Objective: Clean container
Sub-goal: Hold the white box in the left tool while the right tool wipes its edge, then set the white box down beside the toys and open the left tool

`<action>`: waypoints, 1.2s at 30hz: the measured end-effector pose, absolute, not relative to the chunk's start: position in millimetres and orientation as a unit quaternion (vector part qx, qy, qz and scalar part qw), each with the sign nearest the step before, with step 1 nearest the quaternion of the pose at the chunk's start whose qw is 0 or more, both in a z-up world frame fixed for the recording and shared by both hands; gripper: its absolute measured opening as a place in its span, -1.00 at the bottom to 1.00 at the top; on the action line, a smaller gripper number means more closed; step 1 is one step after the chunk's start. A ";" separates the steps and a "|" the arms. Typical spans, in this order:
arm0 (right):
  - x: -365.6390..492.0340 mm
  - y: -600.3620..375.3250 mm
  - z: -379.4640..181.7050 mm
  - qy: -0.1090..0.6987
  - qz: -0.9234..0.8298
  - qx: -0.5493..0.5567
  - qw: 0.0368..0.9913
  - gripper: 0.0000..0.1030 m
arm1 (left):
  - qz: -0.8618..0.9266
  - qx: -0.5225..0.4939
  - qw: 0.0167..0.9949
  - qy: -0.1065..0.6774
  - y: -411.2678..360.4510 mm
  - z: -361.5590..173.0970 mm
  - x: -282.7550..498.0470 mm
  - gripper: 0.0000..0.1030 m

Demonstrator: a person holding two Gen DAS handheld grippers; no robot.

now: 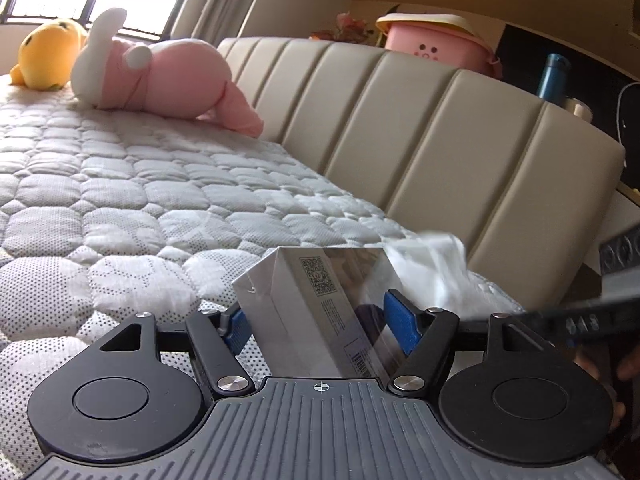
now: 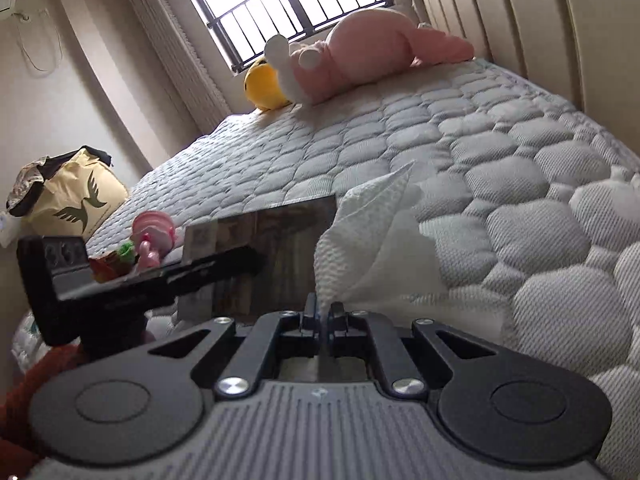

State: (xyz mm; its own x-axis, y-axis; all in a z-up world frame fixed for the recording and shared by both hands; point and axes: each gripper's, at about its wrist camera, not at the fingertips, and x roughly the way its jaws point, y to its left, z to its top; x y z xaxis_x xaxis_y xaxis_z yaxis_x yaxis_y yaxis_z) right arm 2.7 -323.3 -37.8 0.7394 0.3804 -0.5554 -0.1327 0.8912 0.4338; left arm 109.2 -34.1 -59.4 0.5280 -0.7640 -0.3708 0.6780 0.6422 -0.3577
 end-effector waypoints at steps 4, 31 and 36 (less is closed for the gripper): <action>16.7 -303.0 -52.6 0.354 0.134 0.172 0.909 -0.89 | -0.396 -0.092 0.877 0.255 -28.5 -56.7 112.7 0.43; 122.9 -231.6 -41.2 0.336 0.110 0.087 0.931 -0.90 | 0.060 -0.083 0.984 0.145 224.5 2.1 129.9 0.82; 121.6 -239.7 -39.6 0.338 0.100 0.079 0.932 -0.88 | 0.051 -0.184 0.950 0.246 258.4 -38.7 164.2 0.84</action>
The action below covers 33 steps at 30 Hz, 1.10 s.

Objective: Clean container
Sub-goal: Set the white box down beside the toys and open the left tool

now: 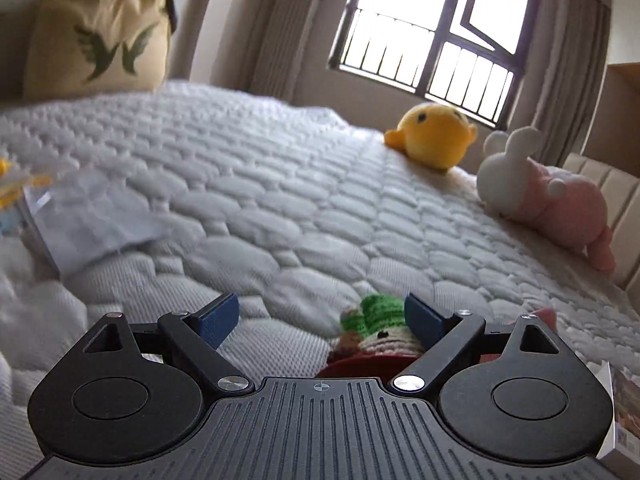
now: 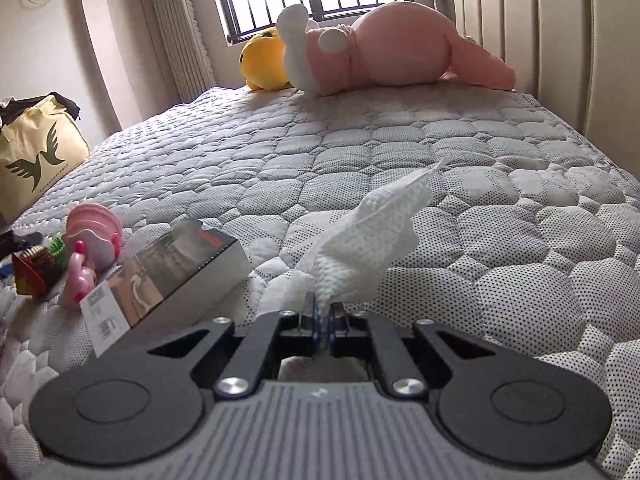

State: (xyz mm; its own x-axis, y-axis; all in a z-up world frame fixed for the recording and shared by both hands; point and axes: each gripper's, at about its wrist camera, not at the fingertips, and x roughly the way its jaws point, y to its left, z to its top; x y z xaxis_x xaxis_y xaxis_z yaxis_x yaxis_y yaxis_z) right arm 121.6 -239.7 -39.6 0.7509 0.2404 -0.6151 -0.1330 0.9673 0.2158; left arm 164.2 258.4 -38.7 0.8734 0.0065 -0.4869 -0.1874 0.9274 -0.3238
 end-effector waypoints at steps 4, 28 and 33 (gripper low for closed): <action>122.5 -240.3 -40.0 0.339 0.101 0.078 0.932 -0.79 | -0.026 -0.234 0.930 0.283 244.3 -51.3 175.0 0.82; 79.1 -227.7 2.1 0.238 0.108 0.041 0.964 0.04 | -0.170 -0.118 0.949 0.237 123.6 -39.2 110.1 0.82; 46.3 -223.7 -0.4 0.278 0.253 0.213 0.902 0.17 | -0.159 -0.077 0.963 0.203 112.9 -36.6 85.4 0.89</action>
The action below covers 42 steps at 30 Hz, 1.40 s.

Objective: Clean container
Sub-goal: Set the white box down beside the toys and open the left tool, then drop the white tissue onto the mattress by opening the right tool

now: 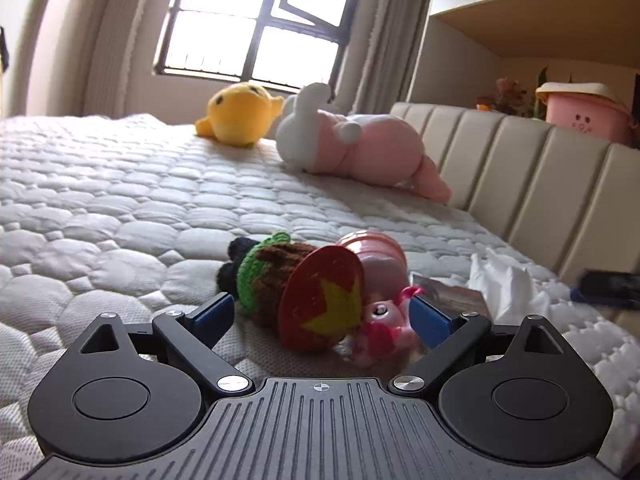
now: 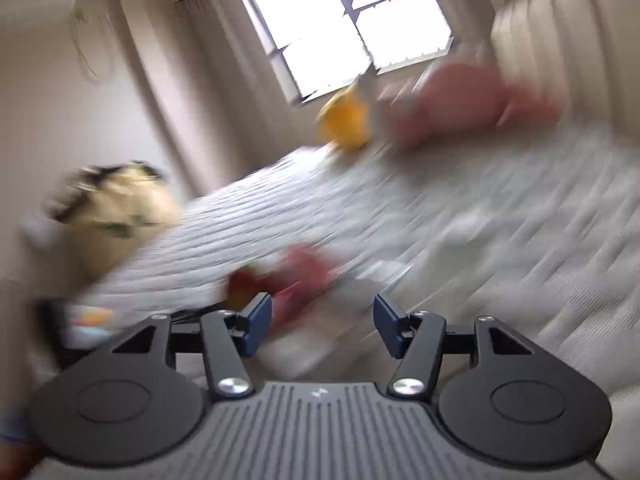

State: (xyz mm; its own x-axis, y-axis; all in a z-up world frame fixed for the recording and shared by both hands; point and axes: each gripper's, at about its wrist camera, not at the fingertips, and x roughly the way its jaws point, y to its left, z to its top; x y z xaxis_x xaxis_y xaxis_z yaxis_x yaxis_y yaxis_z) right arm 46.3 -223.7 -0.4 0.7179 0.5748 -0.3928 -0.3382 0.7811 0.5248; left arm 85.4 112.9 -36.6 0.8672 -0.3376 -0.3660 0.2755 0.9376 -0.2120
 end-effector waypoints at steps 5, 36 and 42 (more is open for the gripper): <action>73.6 -175.2 -49.5 0.370 0.311 0.273 0.832 -0.17 | -0.124 -0.096 0.967 0.202 106.0 -42.5 87.8 0.90; -0.9 -217.1 -68.0 0.123 0.013 0.041 0.991 0.99 | -0.051 0.000 0.984 0.170 8.8 -62.4 27.0 1.00; -0.9 -208.2 -70.1 0.128 0.016 0.011 0.992 0.99 | -0.048 -0.022 0.984 0.172 14.5 -63.2 27.3 1.00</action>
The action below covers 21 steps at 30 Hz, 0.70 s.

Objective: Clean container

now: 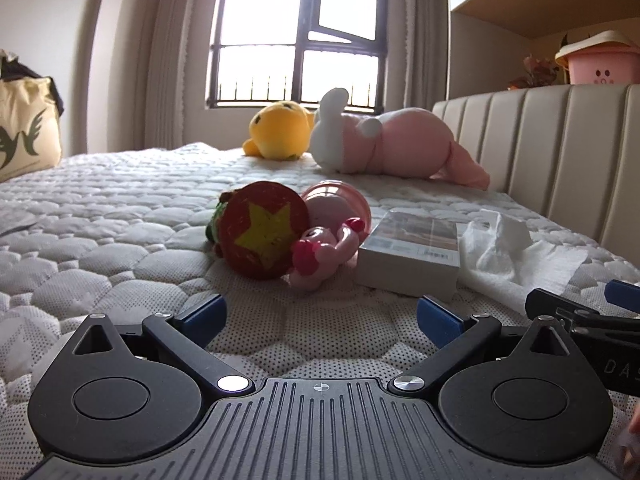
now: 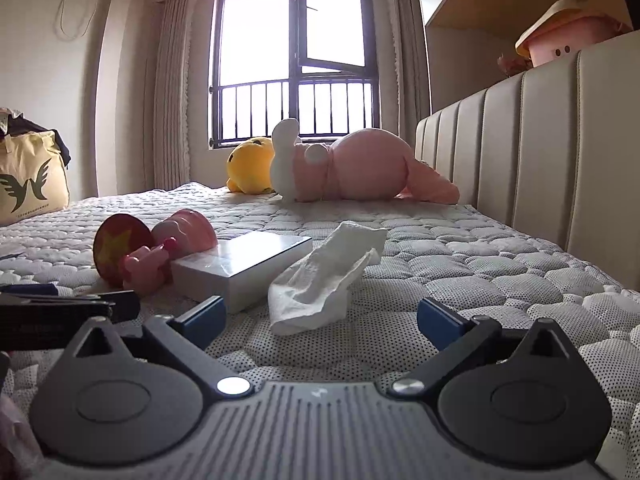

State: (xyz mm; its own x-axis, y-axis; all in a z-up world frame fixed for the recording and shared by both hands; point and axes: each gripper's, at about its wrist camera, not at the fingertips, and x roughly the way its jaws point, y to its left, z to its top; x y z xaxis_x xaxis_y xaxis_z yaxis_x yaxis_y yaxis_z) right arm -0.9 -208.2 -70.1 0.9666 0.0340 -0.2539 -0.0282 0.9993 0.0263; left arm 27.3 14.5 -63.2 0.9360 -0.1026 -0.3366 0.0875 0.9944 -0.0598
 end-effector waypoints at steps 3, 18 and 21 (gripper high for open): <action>-0.8 -204.5 -72.1 0.129 0.017 -0.003 0.992 0.99 | -0.048 -0.020 0.983 0.176 13.6 -63.8 28.1 1.00; 2.4 -213.2 -75.8 0.139 0.024 0.037 0.989 0.99 | -0.050 -0.009 0.982 0.181 9.3 -65.9 29.2 1.00; 1.2 -211.5 -75.8 0.139 0.022 0.032 0.990 0.99 | -0.050 -0.006 0.982 0.180 7.7 -66.2 28.6 1.00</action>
State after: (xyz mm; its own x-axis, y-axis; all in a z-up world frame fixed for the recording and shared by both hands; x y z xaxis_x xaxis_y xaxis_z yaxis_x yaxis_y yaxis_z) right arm 1.2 -211.5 -75.8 0.9604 0.0533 -0.2736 -0.0357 0.9970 0.0688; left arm 28.6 7.7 -66.2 0.9304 -0.0999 -0.3527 0.0959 0.9950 -0.0289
